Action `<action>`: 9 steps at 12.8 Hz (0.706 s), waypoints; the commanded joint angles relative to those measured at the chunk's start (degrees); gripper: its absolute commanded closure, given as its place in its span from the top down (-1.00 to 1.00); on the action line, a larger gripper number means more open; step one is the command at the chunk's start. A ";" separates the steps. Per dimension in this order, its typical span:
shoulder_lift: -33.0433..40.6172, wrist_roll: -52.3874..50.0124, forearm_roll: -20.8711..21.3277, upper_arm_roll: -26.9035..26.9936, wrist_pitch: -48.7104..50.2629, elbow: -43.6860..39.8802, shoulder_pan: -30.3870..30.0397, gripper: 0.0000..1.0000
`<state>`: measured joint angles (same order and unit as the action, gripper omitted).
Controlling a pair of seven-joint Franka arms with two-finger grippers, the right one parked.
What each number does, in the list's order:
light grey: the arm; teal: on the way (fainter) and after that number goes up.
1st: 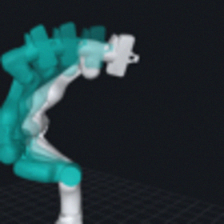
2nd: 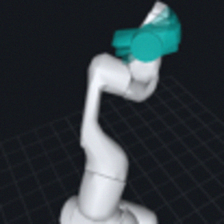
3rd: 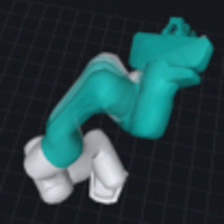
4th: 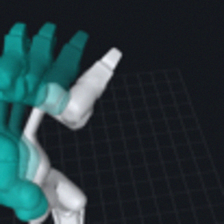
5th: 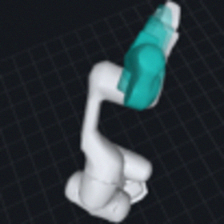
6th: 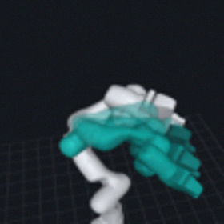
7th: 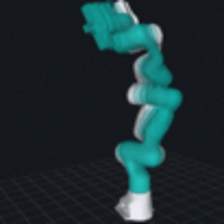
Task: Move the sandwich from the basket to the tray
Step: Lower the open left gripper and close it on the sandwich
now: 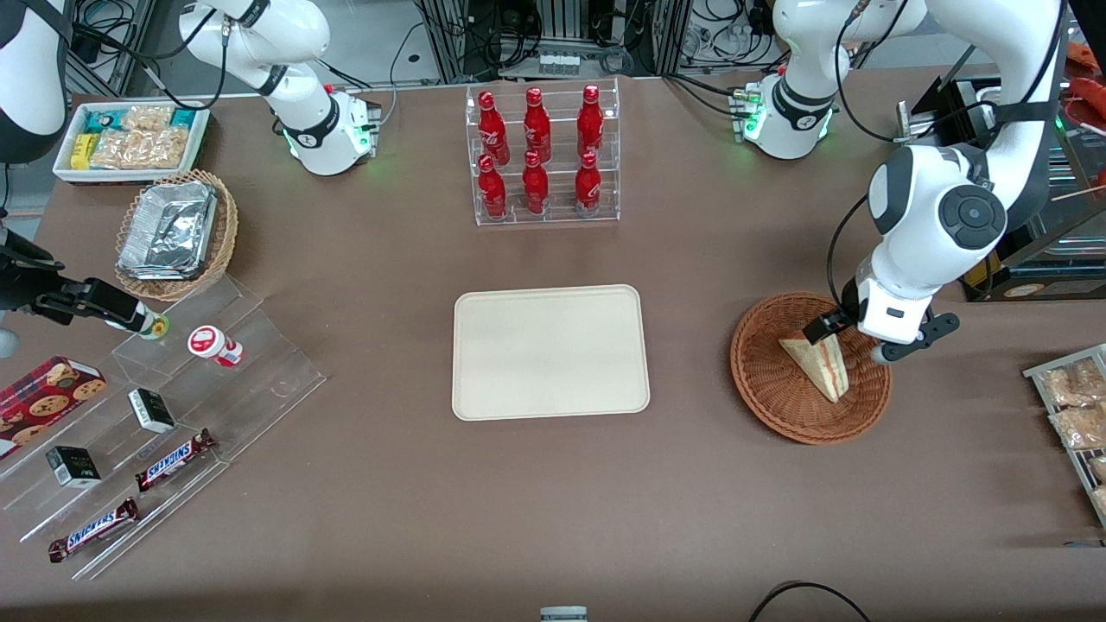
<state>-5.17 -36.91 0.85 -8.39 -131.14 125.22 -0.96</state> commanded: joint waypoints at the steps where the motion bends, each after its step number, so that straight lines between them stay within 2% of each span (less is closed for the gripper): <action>1: -0.37 -6.58 -0.06 0.04 -1.75 0.64 -0.10 1.00; 9: -5.20 -6.60 0.20 0.22 -2.88 0.47 -0.53 1.00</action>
<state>-9.39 -42.32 0.85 -7.99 -132.17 125.42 -1.19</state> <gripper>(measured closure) 0.000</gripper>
